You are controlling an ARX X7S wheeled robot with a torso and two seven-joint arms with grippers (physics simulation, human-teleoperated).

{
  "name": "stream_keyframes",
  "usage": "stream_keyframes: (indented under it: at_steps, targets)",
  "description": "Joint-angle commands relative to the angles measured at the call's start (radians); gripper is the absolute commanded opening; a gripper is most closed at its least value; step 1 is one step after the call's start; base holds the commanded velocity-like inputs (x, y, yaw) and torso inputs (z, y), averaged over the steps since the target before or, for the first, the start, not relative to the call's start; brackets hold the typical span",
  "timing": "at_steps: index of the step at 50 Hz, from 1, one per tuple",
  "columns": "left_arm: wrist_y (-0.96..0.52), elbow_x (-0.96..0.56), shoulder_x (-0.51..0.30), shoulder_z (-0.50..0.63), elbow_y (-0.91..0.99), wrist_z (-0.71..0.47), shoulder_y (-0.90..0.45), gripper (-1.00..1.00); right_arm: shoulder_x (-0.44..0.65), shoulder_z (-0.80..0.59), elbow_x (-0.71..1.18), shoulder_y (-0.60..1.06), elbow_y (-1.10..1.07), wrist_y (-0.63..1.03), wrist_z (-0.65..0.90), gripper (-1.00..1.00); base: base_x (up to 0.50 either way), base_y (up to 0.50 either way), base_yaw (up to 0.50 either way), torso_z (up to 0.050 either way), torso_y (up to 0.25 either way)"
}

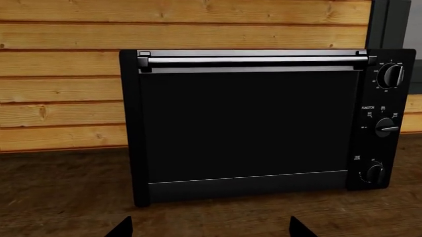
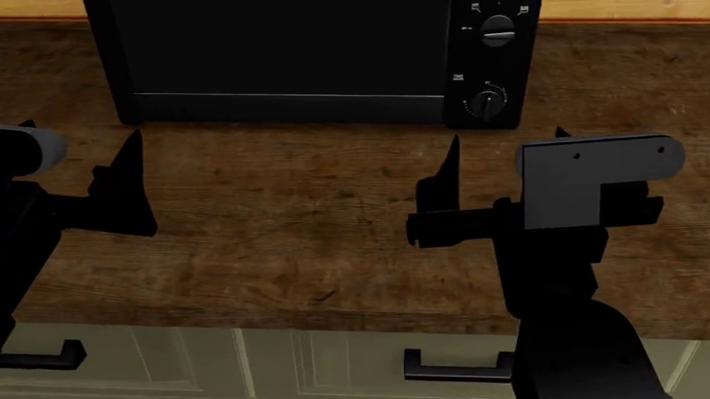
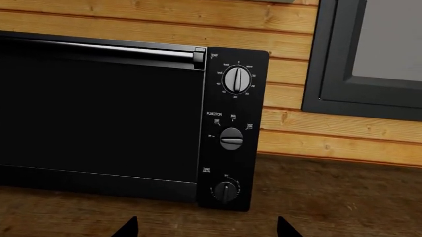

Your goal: Turn on the toaster oven by setting the timer.

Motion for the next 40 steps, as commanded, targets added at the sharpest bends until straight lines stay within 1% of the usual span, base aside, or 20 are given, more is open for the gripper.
stream_keyframes:
  at_steps: [1, 40]
  targets:
    - [-0.001, -0.007, -0.003, 0.0, 0.004, -0.004, -0.001, 1.0, 0.001, -0.002, 0.005, 0.003, 0.002, 0.001, 0.004, 1.0, 0.23, 0.0, 0.0, 0.0, 0.0]
    - [0.004, -0.029, -0.01, 0.009, -0.001, -0.008, -0.001, 1.0, 0.007, -0.015, 0.018, 0.004, 0.019, -0.011, 0.013, 1.0, 0.23, 0.0, 0.0, 0.0, 0.0]
